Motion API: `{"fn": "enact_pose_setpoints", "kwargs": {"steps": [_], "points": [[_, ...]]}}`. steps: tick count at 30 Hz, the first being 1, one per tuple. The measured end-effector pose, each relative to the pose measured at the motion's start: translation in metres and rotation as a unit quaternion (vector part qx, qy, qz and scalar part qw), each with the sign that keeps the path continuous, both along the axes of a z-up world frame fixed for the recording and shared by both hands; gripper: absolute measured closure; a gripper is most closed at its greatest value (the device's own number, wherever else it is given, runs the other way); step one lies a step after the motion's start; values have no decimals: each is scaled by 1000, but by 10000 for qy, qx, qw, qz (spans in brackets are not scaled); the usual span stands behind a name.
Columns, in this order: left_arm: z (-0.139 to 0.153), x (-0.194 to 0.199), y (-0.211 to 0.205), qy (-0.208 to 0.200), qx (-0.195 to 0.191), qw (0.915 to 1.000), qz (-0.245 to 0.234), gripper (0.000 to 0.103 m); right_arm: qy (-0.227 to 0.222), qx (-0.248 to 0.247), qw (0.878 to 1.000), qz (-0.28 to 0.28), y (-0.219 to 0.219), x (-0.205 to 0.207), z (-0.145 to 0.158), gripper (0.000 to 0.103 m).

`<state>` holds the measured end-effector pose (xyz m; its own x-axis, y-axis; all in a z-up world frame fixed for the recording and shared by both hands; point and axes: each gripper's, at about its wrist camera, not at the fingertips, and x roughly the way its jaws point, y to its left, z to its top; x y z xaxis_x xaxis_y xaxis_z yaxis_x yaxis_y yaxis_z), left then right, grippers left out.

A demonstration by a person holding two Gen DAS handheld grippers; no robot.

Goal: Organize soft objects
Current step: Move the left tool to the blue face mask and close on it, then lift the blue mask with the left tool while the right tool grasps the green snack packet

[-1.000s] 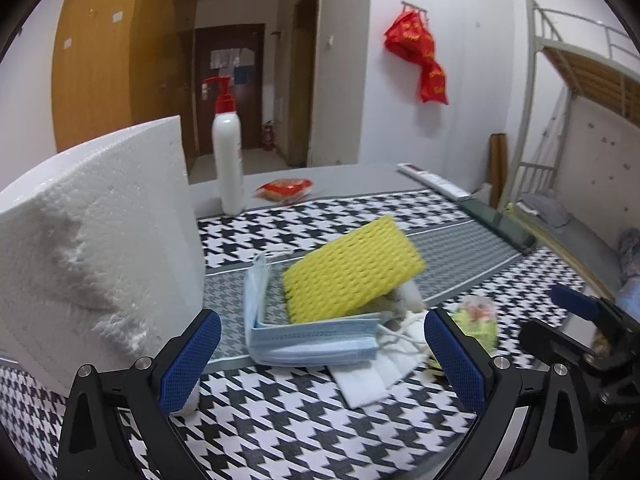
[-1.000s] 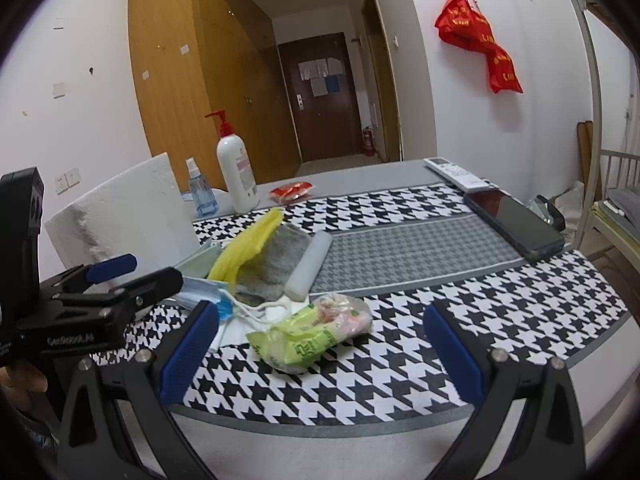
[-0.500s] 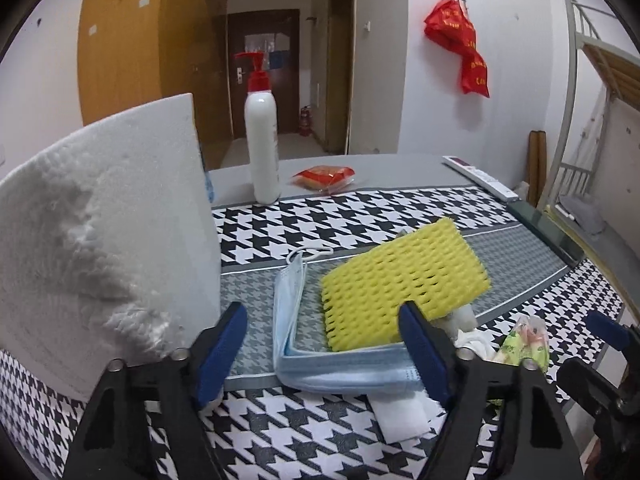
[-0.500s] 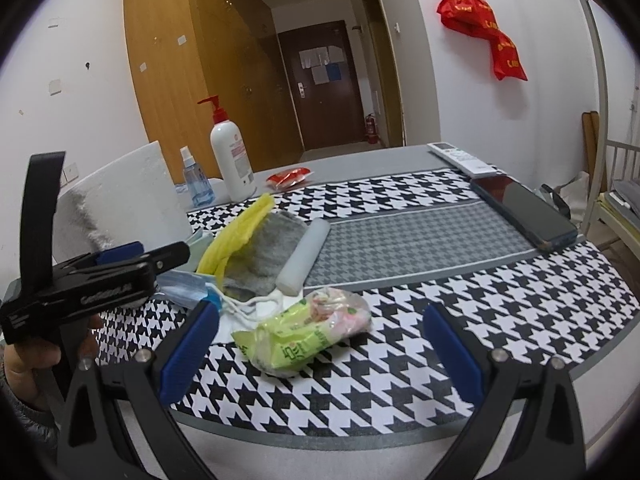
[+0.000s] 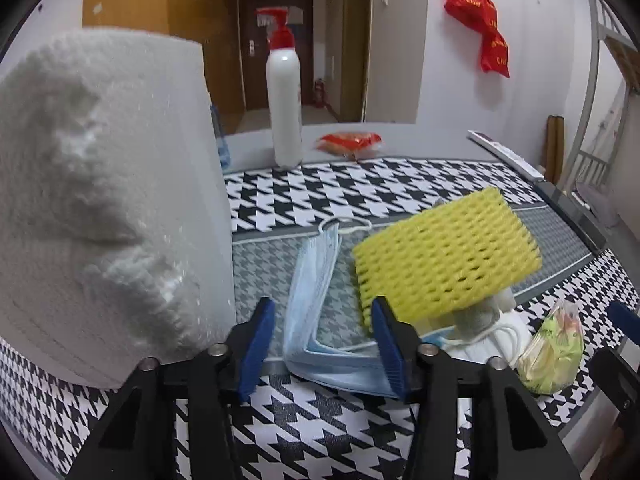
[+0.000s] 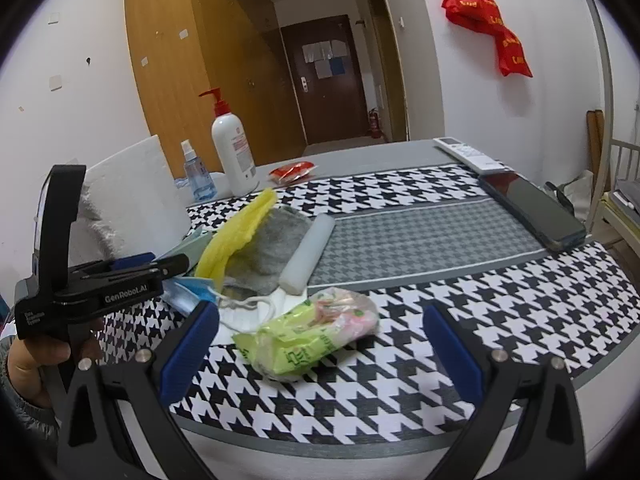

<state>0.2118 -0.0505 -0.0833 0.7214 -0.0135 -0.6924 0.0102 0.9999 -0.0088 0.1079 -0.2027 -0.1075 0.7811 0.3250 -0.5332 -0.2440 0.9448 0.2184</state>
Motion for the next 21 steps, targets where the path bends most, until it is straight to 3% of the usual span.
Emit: {"fn": "enact_pose_setpoints", "kwargs": {"steps": [6, 13, 21], "points": [[-6, 5, 7, 228, -211, 9995, -28, 64, 38, -44, 10000, 1, 4, 0, -1, 0], [-9, 6, 13, 320, -403, 9987, -16, 83, 226, -103, 9997, 25, 10, 6, -6, 0], [-8, 6, 15, 276, -661, 9972, -217, 85, 486, -147, 9986, -114, 16, 10, -11, 0]]}}
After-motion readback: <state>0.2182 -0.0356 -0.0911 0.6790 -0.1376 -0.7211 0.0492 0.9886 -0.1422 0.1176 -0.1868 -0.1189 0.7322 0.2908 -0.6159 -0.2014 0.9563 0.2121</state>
